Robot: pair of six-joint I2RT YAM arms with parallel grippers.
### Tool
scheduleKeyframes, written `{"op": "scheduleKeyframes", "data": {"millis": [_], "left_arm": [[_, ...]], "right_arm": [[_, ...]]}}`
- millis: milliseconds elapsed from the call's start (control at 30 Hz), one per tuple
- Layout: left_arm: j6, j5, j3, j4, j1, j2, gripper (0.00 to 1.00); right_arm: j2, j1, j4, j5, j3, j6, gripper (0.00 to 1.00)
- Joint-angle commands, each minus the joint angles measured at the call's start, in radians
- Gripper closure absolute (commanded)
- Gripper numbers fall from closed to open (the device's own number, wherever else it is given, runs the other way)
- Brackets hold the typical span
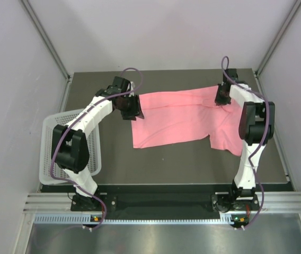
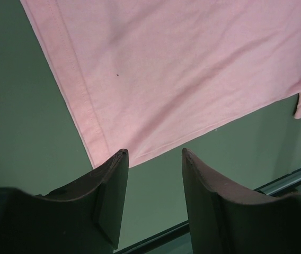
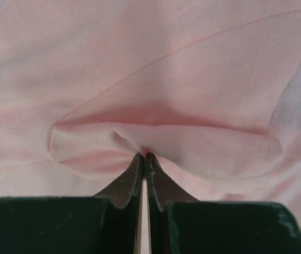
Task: Fold and stack the t-shirts
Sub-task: Fold the tshirt
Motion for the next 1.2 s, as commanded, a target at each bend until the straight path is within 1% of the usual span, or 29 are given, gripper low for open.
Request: {"op": "scheduleKeyframes", "data": {"millis": [0, 33, 67, 133, 433, 567, 600, 633, 667, 700, 767, 800, 833, 933, 967, 1100, 1167], "left_arm": [[0.019, 0.002, 0.024, 0.005, 0.001, 0.001, 0.5], [0.019, 0.001, 0.025, 0.007, 0.001, 0.001, 0.5], [0.019, -0.001, 0.024, 0.007, 0.003, 0.004, 0.5], [0.019, -0.001, 0.025, 0.007, 0.001, 0.006, 0.5], [0.019, 0.016, 0.014, 0.005, 0.003, 0.015, 0.5], [0.022, 0.022, 0.013, 0.007, 0.003, 0.024, 0.5], [0.022, 0.022, 0.013, 0.005, 0.003, 0.026, 0.5], [0.023, 0.022, 0.014, 0.005, 0.003, 0.029, 0.5], [0.025, 0.021, 0.017, 0.005, 0.003, 0.031, 0.5], [0.026, 0.021, 0.017, 0.005, 0.003, 0.031, 0.5], [0.03, 0.021, 0.024, 0.005, 0.003, 0.035, 0.5], [0.03, 0.022, 0.025, 0.004, 0.003, 0.037, 0.5], [0.031, 0.022, 0.028, 0.002, 0.003, 0.038, 0.5], [0.033, 0.024, 0.031, 0.002, 0.003, 0.043, 0.5], [0.033, 0.024, 0.031, 0.002, 0.003, 0.044, 0.5], [0.033, 0.038, 0.031, 0.007, 0.003, 0.049, 0.5], [0.03, 0.047, 0.036, 0.005, 0.003, 0.054, 0.5]], "right_arm": [[-0.087, 0.005, -0.169, -0.037, 0.113, 0.054, 1.0], [-0.084, 0.005, -0.198, -0.048, 0.136, 0.063, 1.0], [-0.081, 0.004, -0.23, -0.106, 0.144, 0.077, 1.0], [-0.072, 0.004, -0.298, -0.14, 0.155, 0.088, 1.0], [-0.095, -0.004, -0.338, -0.263, 0.052, 0.135, 1.0], [-0.112, -0.004, -0.364, -0.327, 0.034, 0.137, 0.99], [-0.124, -0.002, -0.362, -0.333, 0.029, 0.134, 0.95], [-0.136, -0.004, -0.349, -0.332, 0.008, 0.132, 0.77], [-0.153, -0.034, -0.321, -0.306, -0.014, 0.134, 0.68], [-0.199, -0.042, -0.253, -0.286, -0.035, 0.134, 0.58], [-0.234, -0.062, -0.188, -0.234, -0.083, 0.113, 0.51], [-0.26, -0.07, -0.139, -0.22, -0.095, 0.105, 0.48], [-0.266, -0.079, -0.126, -0.209, -0.104, 0.099, 0.47], [-0.291, -0.137, -0.076, -0.186, -0.133, 0.095, 0.46], [-0.293, -0.175, -0.068, -0.195, -0.137, 0.103, 0.47], [-0.224, -0.251, 0.015, -0.266, -0.115, 0.092, 0.45], [-0.181, -0.26, 0.076, -0.277, -0.046, 0.07, 0.43]]}}
